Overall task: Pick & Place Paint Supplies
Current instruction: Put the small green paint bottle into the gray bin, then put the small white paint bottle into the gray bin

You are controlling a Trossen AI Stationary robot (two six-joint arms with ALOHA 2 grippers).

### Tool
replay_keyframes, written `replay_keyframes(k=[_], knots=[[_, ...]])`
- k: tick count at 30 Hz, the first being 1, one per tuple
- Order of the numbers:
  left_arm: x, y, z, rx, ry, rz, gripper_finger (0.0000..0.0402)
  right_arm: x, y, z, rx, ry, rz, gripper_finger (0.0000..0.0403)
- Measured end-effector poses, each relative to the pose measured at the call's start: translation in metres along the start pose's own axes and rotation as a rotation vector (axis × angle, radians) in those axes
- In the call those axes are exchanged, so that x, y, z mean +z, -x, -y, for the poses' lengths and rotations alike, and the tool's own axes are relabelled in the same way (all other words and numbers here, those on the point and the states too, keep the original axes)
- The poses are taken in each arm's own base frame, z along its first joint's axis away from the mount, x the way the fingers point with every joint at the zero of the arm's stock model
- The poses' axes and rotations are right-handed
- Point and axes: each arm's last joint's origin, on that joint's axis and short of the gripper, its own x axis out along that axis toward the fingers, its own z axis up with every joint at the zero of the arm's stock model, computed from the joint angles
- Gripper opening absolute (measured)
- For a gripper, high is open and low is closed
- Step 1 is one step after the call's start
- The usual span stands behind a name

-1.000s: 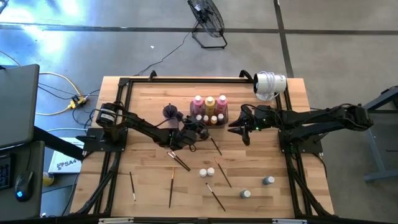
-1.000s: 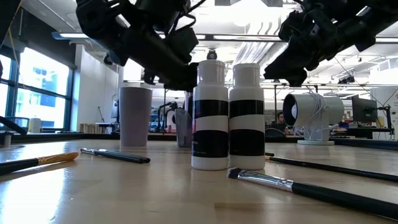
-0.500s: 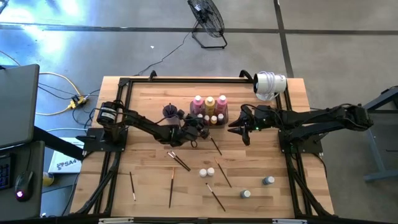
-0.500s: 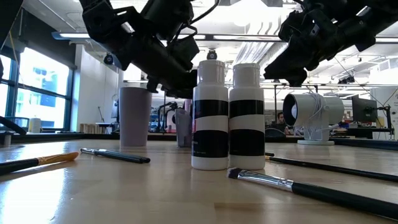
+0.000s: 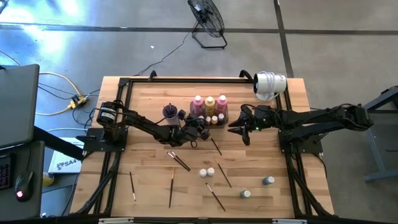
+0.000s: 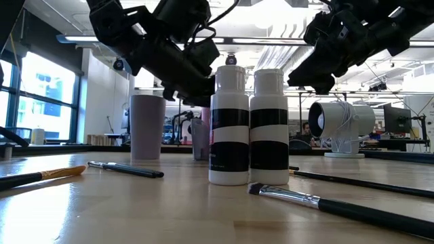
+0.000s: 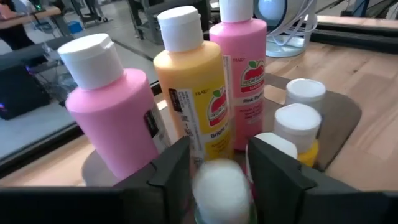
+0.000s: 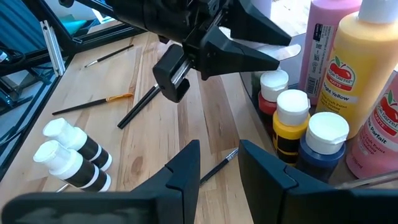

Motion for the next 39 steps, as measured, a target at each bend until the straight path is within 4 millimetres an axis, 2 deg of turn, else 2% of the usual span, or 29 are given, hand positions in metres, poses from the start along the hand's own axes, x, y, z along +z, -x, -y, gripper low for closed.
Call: replay_keyframes(k=[4,8,19,24,31,35,39], knots=[[0.000,0.001,-0.001,0.051,-0.036,0.011,0.0196,0.000,0.000,0.000,0.000,0.000,0.000,0.0100],[0.007,0.008,0.000,0.034,-0.069,0.021,0.0210,0.000,0.000,0.000,0.000,0.000,-0.001,0.0100],[0.061,0.052,-0.005,-0.048,-0.045,0.139,0.0211,-0.002,0.000,0.000,-0.004,-0.002,-0.016,0.0100],[0.072,0.074,-0.007,-0.039,-0.105,0.152,0.0211,-0.002,0.000,0.000,-0.003,-0.002,-0.016,0.0100],[0.065,0.096,-0.008,0.161,-0.267,0.129,0.0211,-0.002,0.000,0.000,-0.004,-0.002,-0.016,0.0100],[0.056,0.107,-0.003,0.109,-0.357,0.112,0.0211,-0.002,0.000,0.000,-0.004,-0.002,-0.017,0.0100],[0.056,0.121,-0.003,0.068,-0.409,0.110,0.0211,-0.002,0.000,0.000,-0.004,-0.002,-0.018,0.0100]])
